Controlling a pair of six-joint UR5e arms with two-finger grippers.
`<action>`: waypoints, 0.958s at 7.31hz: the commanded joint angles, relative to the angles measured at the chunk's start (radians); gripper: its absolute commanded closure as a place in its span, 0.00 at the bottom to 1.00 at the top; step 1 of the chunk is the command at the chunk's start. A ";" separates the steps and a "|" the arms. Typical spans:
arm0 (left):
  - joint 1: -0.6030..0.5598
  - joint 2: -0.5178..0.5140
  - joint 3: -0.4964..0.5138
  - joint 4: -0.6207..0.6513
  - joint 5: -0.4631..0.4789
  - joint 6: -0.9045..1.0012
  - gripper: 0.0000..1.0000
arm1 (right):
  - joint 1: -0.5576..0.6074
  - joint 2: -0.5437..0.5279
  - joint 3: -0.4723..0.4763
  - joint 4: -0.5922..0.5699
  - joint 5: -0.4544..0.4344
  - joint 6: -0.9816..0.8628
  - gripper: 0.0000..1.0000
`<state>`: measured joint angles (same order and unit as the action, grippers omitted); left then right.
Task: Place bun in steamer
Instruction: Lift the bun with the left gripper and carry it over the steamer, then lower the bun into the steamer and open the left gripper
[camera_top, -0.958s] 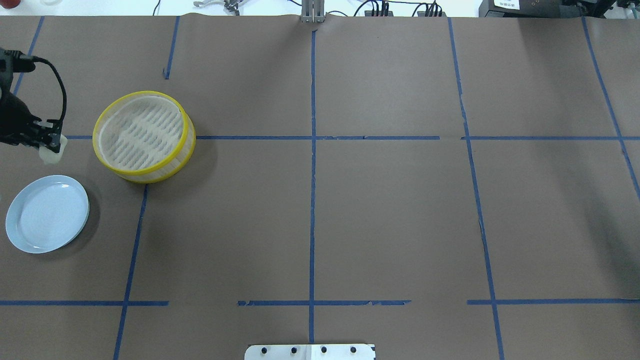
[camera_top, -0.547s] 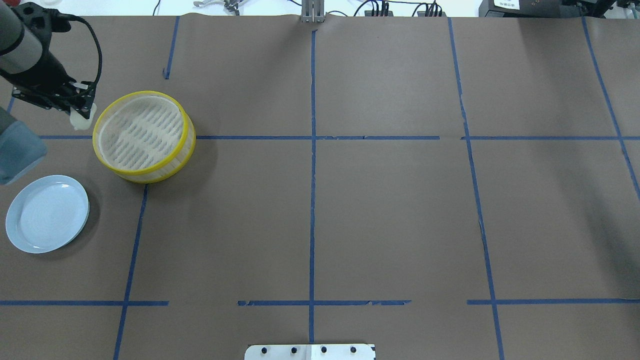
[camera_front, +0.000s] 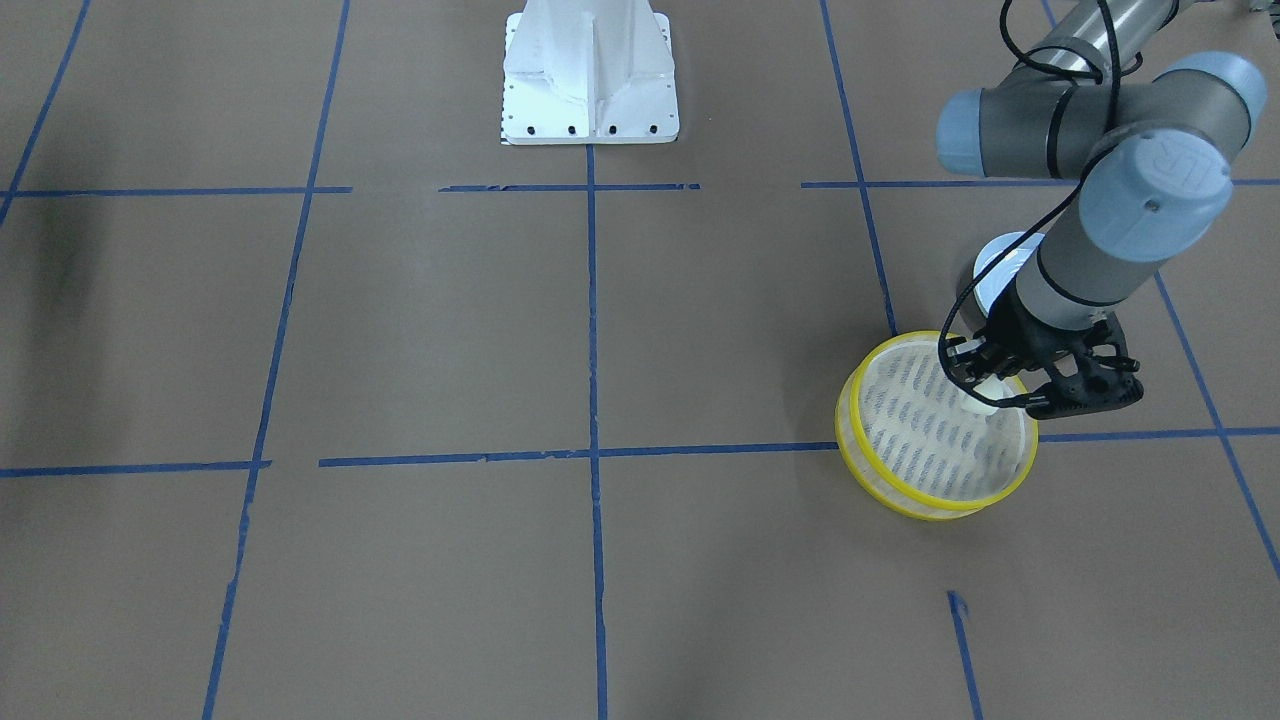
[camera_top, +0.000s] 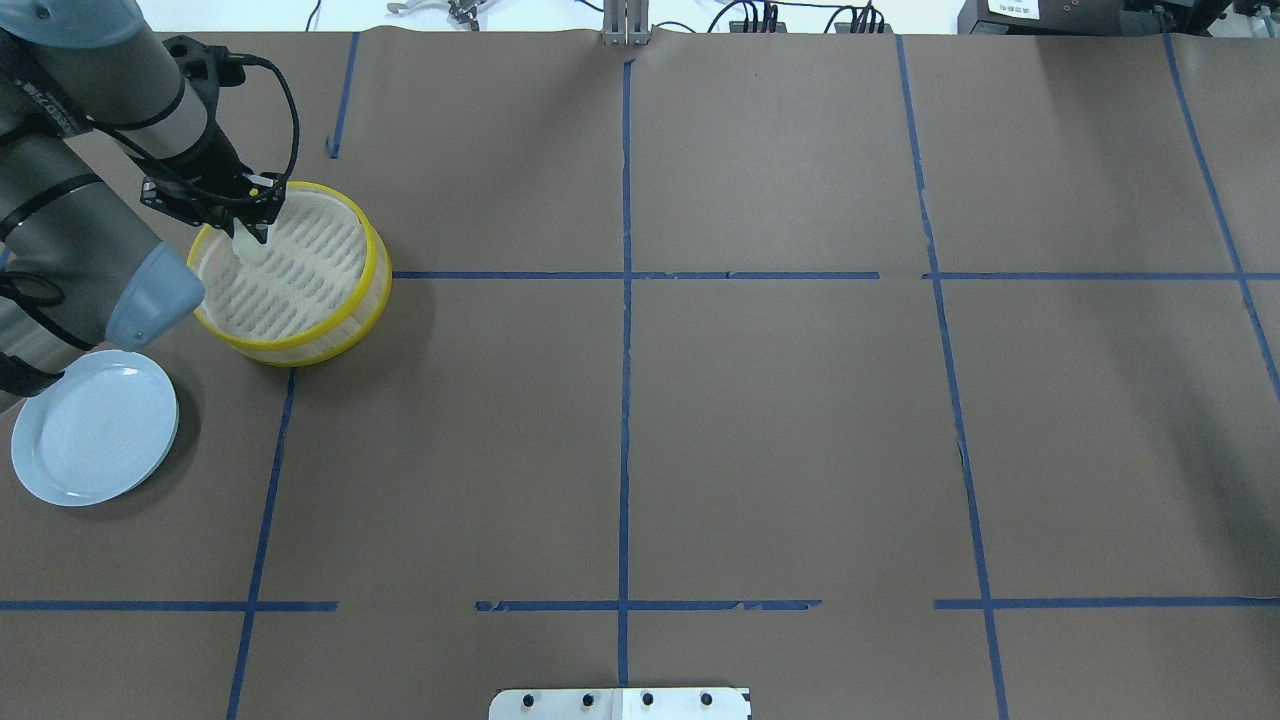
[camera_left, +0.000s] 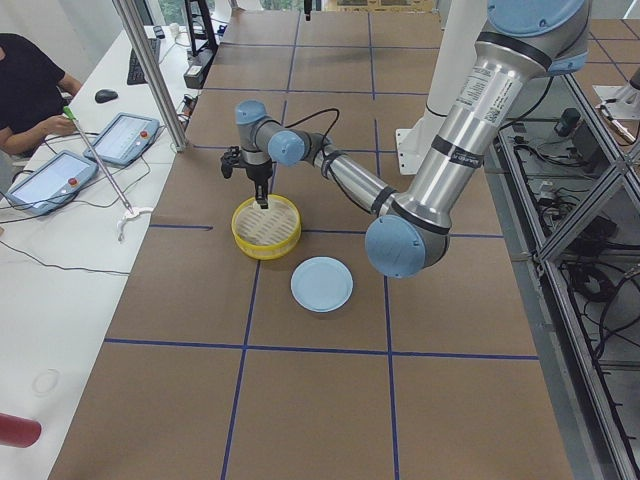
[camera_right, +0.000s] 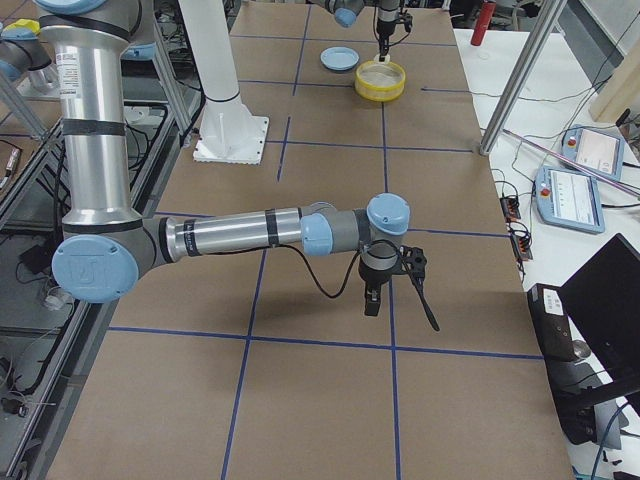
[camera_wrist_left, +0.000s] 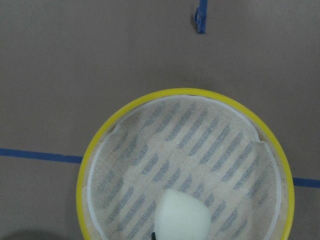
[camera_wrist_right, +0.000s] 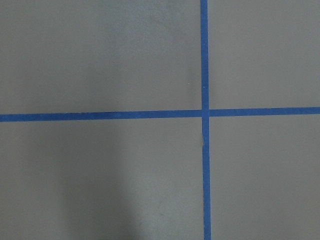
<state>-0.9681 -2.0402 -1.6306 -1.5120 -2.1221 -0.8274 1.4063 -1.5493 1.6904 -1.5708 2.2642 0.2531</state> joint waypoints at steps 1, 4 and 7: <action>0.026 -0.001 0.032 -0.024 0.011 -0.010 0.72 | 0.000 0.000 0.000 0.000 0.000 0.000 0.00; 0.055 0.006 0.135 -0.151 0.014 -0.012 0.69 | 0.000 0.000 0.000 0.000 0.000 0.000 0.00; 0.063 0.008 0.135 -0.152 0.014 -0.010 0.51 | 0.000 0.000 0.002 0.000 0.000 0.000 0.00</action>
<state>-0.9068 -2.0321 -1.4971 -1.6621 -2.1077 -0.8387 1.4067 -1.5493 1.6907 -1.5708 2.2642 0.2531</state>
